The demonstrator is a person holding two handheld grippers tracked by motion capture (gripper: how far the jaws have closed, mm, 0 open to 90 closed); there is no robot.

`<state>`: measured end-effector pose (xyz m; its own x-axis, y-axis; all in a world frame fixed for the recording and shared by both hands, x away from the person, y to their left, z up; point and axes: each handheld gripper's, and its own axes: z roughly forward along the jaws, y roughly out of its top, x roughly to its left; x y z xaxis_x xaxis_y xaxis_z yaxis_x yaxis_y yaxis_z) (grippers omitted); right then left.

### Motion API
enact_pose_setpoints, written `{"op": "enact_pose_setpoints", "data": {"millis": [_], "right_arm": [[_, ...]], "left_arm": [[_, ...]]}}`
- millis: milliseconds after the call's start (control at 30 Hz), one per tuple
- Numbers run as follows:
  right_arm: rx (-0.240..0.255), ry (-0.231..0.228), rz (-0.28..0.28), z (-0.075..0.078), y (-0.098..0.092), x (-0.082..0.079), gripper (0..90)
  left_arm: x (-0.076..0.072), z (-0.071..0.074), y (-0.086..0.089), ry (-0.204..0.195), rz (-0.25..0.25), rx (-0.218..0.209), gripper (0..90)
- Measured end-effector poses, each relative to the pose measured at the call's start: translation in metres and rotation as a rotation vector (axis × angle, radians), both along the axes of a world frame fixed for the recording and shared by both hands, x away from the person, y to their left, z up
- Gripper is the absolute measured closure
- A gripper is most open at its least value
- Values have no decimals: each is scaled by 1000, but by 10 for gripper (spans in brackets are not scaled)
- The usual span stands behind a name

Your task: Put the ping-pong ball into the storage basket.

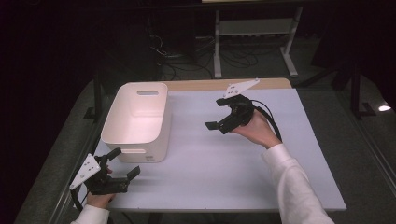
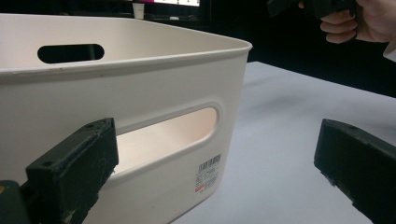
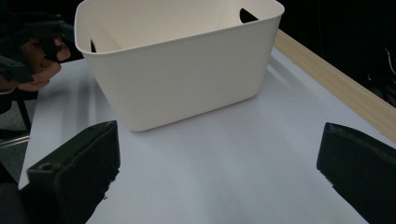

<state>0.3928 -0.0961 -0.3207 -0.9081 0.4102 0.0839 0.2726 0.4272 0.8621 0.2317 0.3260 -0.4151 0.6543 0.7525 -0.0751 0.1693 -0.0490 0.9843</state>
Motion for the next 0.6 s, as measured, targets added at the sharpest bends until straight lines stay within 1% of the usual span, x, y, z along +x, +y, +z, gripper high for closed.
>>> {"op": "enact_pose_setpoints", "data": {"millis": [67,200,267,600], "right_arm": [[0,4,-3,-1,-1,0,0],[-4,15,-13,-10,-9,0,0],[-3,23,-20,-12,-12,-1,0],[3,27,-30,-18,-22,-6,0]], "left_arm": [[0,0,0,0,1,-1,0],[0,0,0,0,2,-3,0],[0,0,0,1,0,5,0],[0,0,1,1,0,10,0]]}}
